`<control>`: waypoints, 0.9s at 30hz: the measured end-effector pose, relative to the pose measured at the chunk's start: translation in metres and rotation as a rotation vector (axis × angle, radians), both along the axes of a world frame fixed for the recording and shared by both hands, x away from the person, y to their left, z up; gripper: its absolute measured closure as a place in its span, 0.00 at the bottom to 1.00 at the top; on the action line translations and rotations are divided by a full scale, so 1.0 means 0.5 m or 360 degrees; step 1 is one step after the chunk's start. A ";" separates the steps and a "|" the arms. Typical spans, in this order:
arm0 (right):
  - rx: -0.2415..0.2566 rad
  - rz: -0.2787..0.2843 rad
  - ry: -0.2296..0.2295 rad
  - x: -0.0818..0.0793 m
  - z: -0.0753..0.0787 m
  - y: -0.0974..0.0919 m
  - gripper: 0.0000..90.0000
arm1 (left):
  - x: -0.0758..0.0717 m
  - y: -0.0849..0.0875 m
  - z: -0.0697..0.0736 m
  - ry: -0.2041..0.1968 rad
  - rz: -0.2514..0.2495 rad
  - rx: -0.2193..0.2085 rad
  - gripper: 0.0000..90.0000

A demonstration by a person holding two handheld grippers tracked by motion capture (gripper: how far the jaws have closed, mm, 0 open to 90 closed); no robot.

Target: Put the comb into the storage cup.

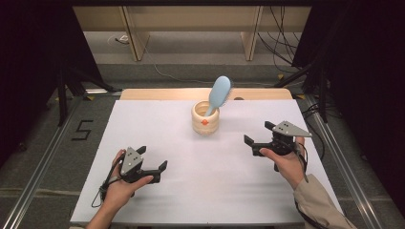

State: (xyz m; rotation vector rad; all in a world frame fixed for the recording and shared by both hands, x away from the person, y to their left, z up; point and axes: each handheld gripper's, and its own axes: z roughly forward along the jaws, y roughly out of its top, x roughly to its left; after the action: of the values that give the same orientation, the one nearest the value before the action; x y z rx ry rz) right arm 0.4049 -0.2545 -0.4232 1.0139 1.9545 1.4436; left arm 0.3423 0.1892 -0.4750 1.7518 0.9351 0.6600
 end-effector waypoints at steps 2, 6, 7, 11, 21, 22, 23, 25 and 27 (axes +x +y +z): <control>-0.0004 0.0004 0.0005 -0.004 -0.002 -0.003 0.02 | 0.000 0.000 0.000 -0.0001 0.0002 -0.0003 0.07; -0.0006 0.0008 0.0004 -0.013 -0.005 -0.009 0.02 | 0.001 0.001 0.000 0.0000 0.0002 -0.0003 0.07; -0.0007 0.0010 0.0005 -0.015 -0.006 -0.011 0.02 | 0.000 0.001 0.000 -0.0001 0.0003 -0.0003 0.07; -0.0017 0.0016 0.0013 -0.022 -0.011 -0.017 0.02 | 0.001 0.001 0.000 -0.0001 0.0004 -0.0003 0.07; -0.0015 0.0011 0.0011 -0.037 -0.015 -0.034 0.03 | 0.001 0.001 -0.001 0.0001 0.0002 0.0002 0.07; -0.0015 0.0013 0.0014 -0.039 -0.016 -0.036 0.03 | 0.001 0.001 -0.002 0.0002 0.0004 0.0002 0.07; -0.0012 0.0012 0.0016 -0.041 -0.017 -0.037 0.03 | 0.001 0.001 -0.002 0.0003 0.0006 0.0000 0.07; -0.0013 0.0009 0.0021 -0.045 -0.019 -0.041 0.03 | 0.001 0.001 -0.002 0.0002 0.0004 0.0001 0.07; -0.0016 0.0009 0.0021 -0.049 -0.023 -0.045 0.03 | 0.001 0.001 -0.002 0.0003 0.0006 0.0000 0.07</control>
State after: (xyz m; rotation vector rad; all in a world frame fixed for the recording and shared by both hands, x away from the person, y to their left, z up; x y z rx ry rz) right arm 0.3804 -0.2768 -0.4345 1.0167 1.9737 1.4325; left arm 0.3427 0.1896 -0.4760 1.7514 0.9399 0.6614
